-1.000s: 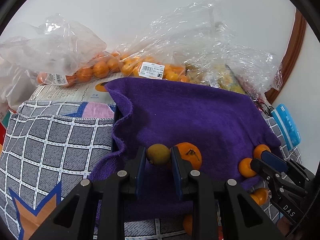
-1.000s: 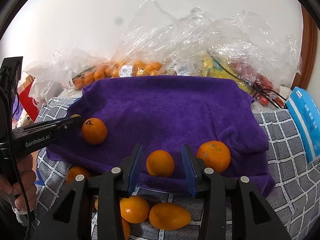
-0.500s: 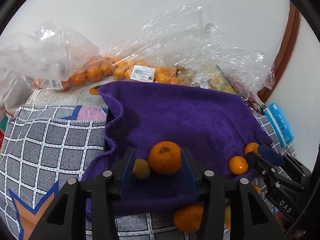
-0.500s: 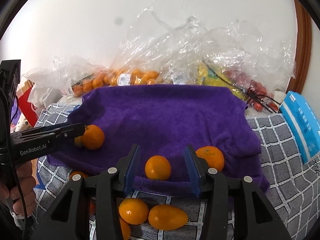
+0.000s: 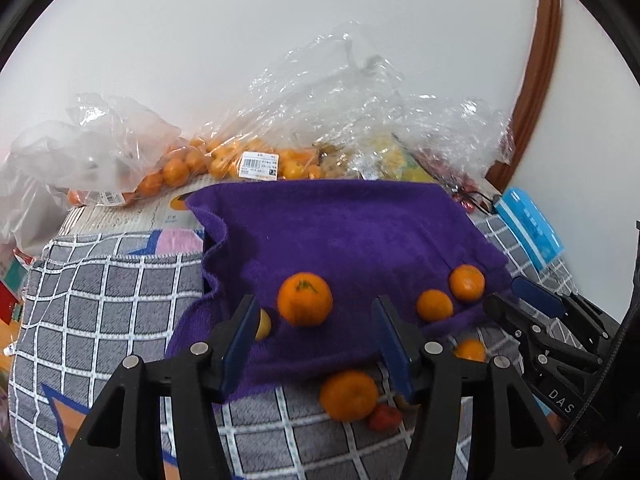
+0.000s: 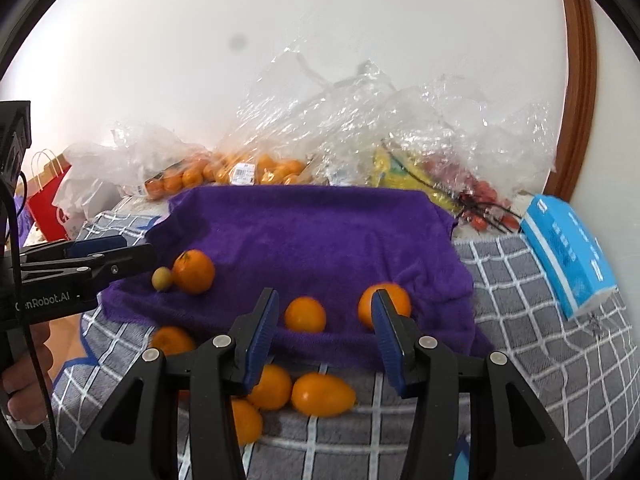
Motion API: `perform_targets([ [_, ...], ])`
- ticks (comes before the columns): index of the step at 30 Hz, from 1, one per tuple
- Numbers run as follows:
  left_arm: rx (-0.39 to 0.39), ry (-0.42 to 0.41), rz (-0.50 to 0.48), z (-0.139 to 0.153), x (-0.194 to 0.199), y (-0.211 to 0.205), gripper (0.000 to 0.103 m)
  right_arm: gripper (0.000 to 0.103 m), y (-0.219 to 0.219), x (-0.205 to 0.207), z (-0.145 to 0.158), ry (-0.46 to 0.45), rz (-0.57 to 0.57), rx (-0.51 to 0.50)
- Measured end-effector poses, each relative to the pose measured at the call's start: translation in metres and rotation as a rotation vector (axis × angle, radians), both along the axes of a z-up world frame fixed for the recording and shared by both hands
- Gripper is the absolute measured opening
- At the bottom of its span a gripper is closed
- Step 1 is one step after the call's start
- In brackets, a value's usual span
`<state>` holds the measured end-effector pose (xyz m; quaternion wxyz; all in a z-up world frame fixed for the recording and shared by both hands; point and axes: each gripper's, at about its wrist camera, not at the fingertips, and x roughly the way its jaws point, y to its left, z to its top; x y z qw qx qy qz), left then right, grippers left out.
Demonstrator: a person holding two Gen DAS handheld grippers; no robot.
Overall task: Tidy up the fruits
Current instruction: 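Lift both open grippers back from the towel toward the fruit row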
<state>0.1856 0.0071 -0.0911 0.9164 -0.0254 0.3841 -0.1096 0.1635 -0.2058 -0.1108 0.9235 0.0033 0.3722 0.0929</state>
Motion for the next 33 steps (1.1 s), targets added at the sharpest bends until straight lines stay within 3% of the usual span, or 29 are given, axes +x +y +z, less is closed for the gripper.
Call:
perform_targets([
  [11, -0.008, 0.048, 0.035, -0.014, -0.03, 0.022, 0.056, 0.048, 0.008, -0.029, -0.031, 0.103, 0.02, 0.013],
  [26, -0.01, 0.115, 0.075, -0.041, -0.048, 0.043, 0.056, 0.051, 0.0, -0.028, -0.058, 0.189, -0.014, 0.015],
  [33, -0.035, 0.125, 0.091, -0.046, -0.048, 0.049, 0.056, 0.05, 0.006, -0.025, -0.061, 0.18, -0.009, -0.014],
])
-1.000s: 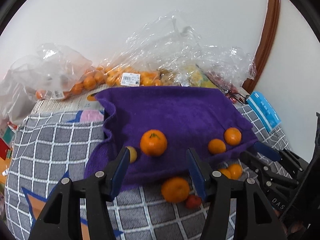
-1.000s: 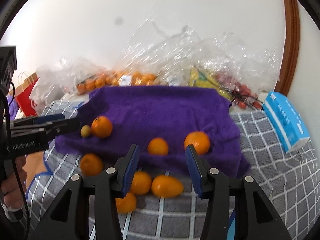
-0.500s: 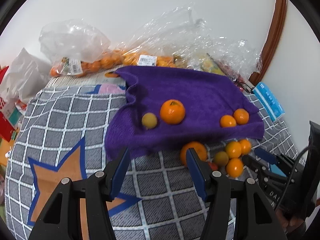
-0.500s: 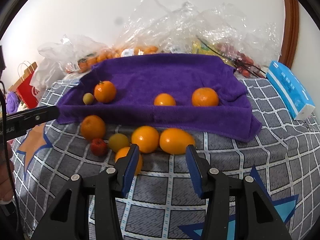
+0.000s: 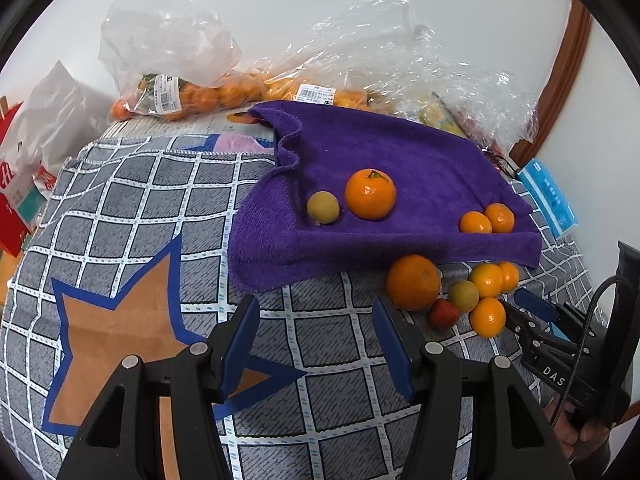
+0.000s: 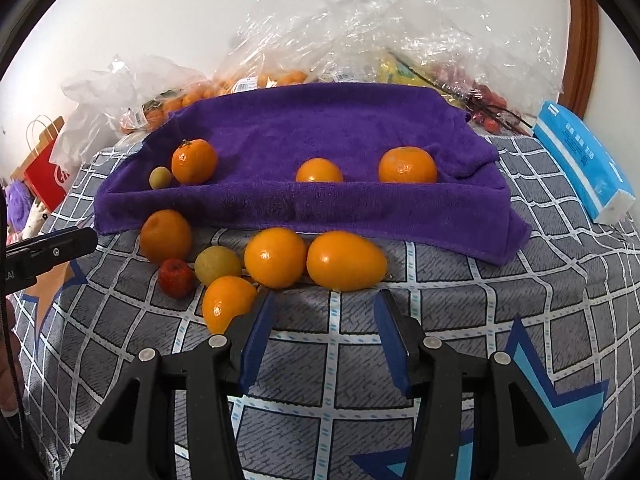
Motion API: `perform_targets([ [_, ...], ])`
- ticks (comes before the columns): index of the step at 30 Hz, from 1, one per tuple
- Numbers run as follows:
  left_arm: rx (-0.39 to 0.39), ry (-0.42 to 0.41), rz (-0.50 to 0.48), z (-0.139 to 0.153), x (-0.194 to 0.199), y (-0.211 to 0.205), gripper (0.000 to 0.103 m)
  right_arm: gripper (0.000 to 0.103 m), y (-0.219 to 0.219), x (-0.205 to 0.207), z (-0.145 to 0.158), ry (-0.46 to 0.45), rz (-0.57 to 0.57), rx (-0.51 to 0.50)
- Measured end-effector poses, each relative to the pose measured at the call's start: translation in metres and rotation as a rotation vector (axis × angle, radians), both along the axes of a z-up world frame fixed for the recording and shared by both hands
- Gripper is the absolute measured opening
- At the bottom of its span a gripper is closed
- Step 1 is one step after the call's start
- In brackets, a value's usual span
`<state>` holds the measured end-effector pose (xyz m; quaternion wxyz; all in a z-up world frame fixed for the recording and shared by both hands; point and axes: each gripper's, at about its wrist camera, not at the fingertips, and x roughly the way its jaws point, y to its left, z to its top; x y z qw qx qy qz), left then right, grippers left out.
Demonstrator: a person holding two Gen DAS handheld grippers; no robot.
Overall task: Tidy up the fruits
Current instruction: 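Lift both open grippers back from the towel toward the fruit row, then lower the right gripper onto the large oval orange and close it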
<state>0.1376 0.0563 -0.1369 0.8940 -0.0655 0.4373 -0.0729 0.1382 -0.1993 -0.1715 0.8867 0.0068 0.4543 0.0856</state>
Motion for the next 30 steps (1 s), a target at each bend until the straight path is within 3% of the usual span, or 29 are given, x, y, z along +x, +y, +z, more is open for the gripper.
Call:
perform_targets([
  [18, -0.001, 0.019, 0.0, -0.004, 0.01, -0.007, 0.056, 0.047, -0.01, 0.023, 0.008, -0.046, 0.026, -0.059],
  [23, -0.04, 0.026, -0.025, -0.004, 0.013, -0.011, 0.056, 0.04, -0.005, 0.032, -0.003, -0.005, 0.047, -0.069],
  [30, -0.085, 0.04, -0.09, -0.007, 0.016, -0.033, 0.056, 0.04, -0.015, 0.02, 0.003, -0.052, 0.051, -0.026],
])
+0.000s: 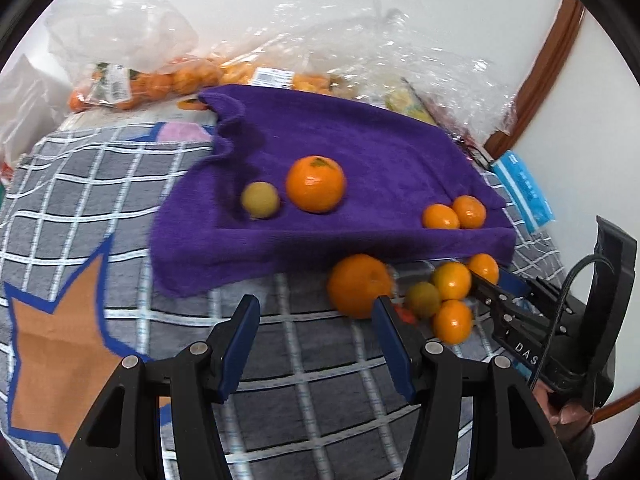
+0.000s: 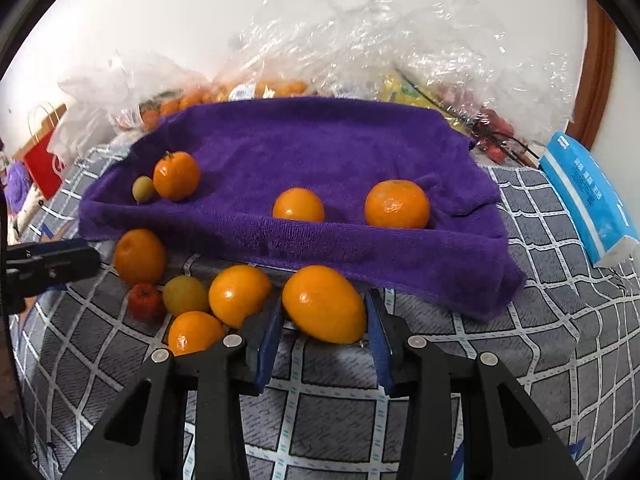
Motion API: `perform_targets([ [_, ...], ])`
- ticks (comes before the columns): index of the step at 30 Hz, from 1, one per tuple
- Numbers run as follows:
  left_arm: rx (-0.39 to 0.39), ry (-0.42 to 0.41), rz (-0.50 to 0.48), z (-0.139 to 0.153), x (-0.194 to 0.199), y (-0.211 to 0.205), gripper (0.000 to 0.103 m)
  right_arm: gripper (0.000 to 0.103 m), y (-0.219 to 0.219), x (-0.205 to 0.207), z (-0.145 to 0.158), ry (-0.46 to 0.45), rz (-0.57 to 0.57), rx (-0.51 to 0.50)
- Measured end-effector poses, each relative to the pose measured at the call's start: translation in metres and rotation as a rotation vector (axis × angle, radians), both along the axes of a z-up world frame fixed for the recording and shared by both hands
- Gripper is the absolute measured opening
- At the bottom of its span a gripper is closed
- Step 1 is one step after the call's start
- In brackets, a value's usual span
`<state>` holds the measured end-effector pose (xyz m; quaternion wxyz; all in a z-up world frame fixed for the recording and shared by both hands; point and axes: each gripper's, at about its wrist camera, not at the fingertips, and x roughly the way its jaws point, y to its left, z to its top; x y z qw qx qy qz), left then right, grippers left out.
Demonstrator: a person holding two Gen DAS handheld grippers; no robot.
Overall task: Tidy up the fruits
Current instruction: 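Lower the right gripper onto the large oval orange and close it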
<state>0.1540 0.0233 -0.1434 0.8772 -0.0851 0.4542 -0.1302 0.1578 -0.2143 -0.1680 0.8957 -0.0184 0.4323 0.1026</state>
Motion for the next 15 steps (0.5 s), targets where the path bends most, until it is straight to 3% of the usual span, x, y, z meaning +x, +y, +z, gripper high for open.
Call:
perform_targets([
  [13, 0.048, 0.035, 0.028, -0.008, 0.018, -0.035, 0.055, 0.039, -0.012, -0.013, 0.003, -0.018, 0.001, 0.03],
  [15, 0.043, 0.046, 0.039, -0.011, 0.023, -0.037, 0.05, 0.039, -0.013, -0.016, 0.004, -0.026, 0.003, 0.03],
])
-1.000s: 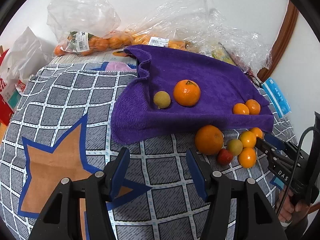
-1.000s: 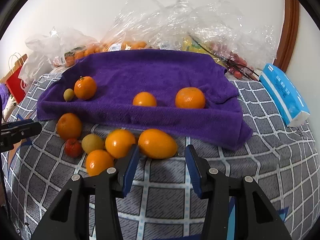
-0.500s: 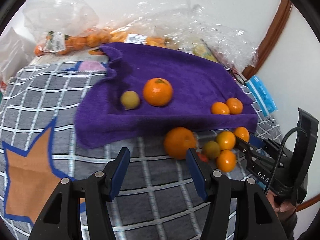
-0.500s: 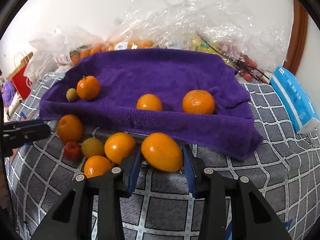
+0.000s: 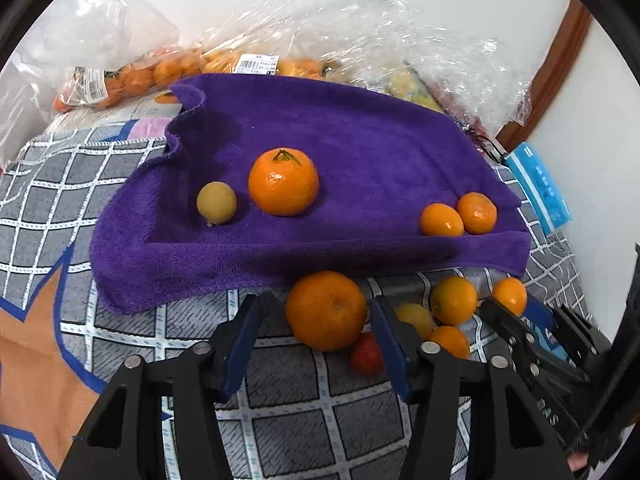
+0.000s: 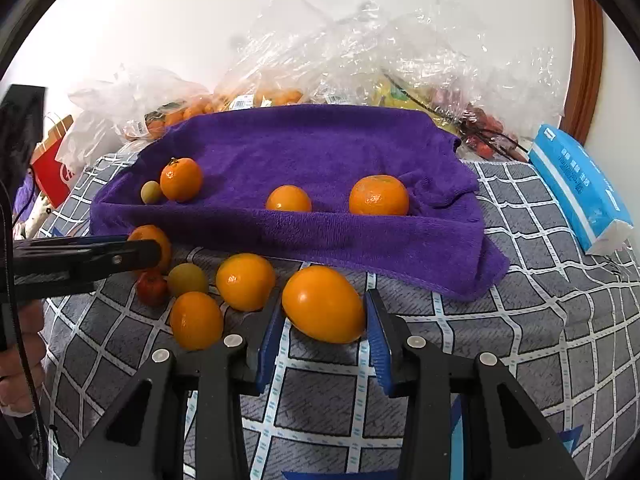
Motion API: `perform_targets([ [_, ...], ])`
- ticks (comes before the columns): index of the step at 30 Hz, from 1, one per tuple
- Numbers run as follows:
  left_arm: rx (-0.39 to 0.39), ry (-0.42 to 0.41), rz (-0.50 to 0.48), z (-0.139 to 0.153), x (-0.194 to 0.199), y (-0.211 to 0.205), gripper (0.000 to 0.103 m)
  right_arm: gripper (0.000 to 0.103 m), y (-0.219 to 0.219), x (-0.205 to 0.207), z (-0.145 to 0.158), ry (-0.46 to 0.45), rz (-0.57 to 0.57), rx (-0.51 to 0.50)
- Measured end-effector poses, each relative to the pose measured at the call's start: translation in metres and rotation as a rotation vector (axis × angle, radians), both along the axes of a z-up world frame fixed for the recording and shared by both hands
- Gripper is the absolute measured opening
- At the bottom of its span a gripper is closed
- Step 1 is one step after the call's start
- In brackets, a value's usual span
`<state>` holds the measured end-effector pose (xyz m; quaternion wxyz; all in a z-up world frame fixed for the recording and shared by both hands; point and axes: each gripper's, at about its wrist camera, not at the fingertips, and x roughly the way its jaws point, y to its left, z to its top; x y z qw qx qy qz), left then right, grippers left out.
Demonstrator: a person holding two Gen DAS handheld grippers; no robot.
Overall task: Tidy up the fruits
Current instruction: 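Lower the right gripper onto the large oval orange and close it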
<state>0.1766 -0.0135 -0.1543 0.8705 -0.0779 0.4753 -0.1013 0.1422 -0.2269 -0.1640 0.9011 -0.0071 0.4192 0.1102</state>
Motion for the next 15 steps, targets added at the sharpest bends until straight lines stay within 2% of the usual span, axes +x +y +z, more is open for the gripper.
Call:
perform_targets([
  [4, -0.02, 0.018, 0.003, -0.004, 0.004, -0.001, 0.04, 0.039, -0.004, -0.004, 0.003, -0.013, -0.005, 0.013],
  [15, -0.005, -0.014, 0.007, 0.007, -0.004, -0.003, 0.039, 0.039, -0.022, -0.014, 0.016, -0.045, -0.057, 0.031],
])
